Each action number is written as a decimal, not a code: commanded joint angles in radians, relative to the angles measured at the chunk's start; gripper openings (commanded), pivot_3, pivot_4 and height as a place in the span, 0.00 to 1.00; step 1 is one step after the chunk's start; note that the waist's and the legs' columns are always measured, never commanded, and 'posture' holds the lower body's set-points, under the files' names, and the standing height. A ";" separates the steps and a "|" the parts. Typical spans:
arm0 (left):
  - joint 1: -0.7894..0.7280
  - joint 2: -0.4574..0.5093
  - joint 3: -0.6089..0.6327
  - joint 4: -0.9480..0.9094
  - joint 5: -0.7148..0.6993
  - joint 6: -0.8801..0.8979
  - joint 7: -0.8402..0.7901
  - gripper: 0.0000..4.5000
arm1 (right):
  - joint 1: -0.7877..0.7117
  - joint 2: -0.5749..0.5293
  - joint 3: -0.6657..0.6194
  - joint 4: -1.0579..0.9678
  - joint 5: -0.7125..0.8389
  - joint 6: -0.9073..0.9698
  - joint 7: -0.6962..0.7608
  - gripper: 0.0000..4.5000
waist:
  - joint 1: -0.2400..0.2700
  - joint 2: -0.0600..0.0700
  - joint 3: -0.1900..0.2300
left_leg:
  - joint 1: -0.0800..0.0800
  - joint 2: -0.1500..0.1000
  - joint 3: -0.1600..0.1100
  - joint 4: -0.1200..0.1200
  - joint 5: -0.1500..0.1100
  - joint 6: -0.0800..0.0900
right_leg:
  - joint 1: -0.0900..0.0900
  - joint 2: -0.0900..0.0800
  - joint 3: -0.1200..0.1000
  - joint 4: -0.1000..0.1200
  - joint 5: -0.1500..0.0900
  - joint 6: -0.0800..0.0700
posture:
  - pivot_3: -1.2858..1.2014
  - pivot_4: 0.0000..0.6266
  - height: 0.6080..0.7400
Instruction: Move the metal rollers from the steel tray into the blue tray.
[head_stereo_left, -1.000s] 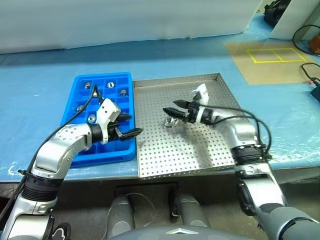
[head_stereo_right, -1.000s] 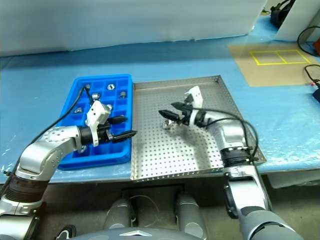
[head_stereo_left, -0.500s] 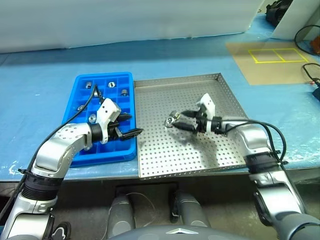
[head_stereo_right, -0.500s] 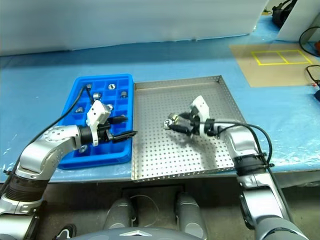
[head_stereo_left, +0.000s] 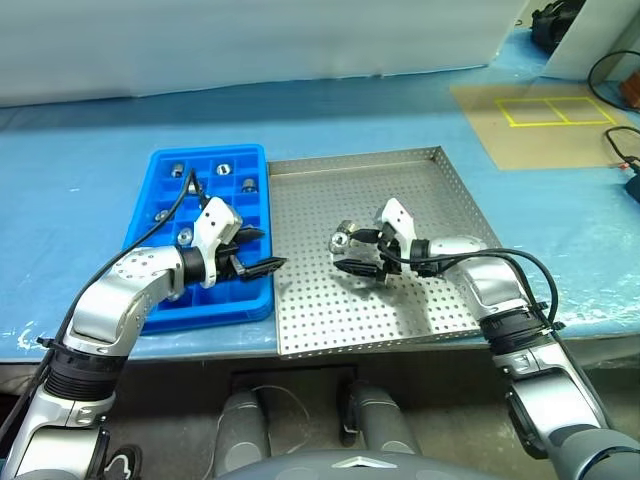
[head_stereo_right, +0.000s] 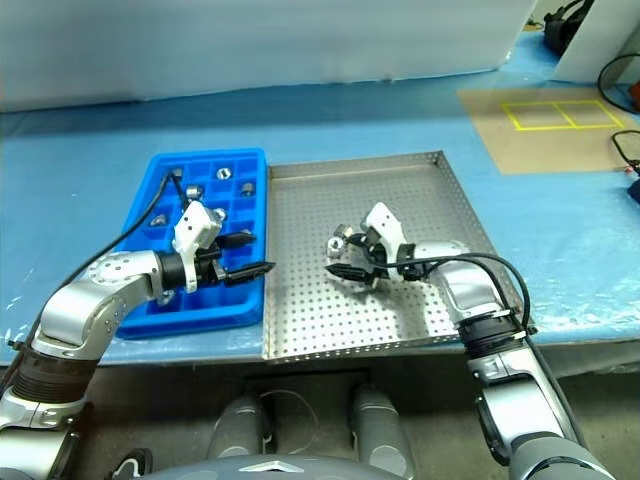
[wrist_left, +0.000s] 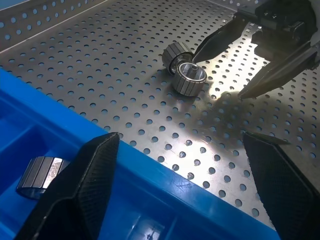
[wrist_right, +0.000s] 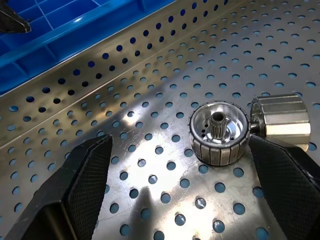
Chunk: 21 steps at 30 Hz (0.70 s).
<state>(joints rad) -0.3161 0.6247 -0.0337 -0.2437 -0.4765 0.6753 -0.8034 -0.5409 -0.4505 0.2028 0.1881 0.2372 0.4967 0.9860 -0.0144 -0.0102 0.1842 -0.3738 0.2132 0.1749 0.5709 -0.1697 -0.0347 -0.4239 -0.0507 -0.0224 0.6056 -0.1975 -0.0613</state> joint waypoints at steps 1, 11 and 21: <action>-0.006 0.007 0.015 -0.025 -0.001 -0.009 -0.003 0.92 | -0.001 0.021 0.006 0.006 -0.013 -0.033 -0.012 0.99 | -0.001 0.000 0.000 | 0.000 0.000 0.000 0.000 0.000 0.000 | 0.000 0.000 0.000 0.000 0.000 0.000 | 0.40 0.24 1.00; -0.009 0.007 0.009 -0.023 0.001 -0.006 -0.004 0.92 | -0.056 0.130 -0.022 0.118 -0.095 -0.150 -0.180 0.99 | -0.004 0.000 0.000 | 0.001 0.000 0.000 0.000 0.001 -0.001 | 0.000 0.000 0.000 0.001 0.000 0.000 | 0.40 0.24 1.00; -0.009 -0.007 0.000 -0.026 0.002 -0.002 0.003 0.92 | -0.081 0.189 -0.030 0.199 -0.144 -0.227 -0.321 0.99 | -0.003 0.000 0.000 | 0.001 0.000 0.000 0.000 0.001 -0.001 | 0.000 0.000 0.000 0.001 0.000 0.000 | 0.40 0.24 1.00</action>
<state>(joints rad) -0.3147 0.6190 -0.0349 -0.2444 -0.4738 0.6767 -0.8020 -0.6064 -0.2665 0.1992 0.3976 0.0986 0.2955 0.6815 -0.0176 -0.0101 0.1843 -0.3731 0.2131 0.1750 0.5706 -0.1691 -0.0358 -0.4240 -0.0507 -0.0224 0.6065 -0.1974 -0.0614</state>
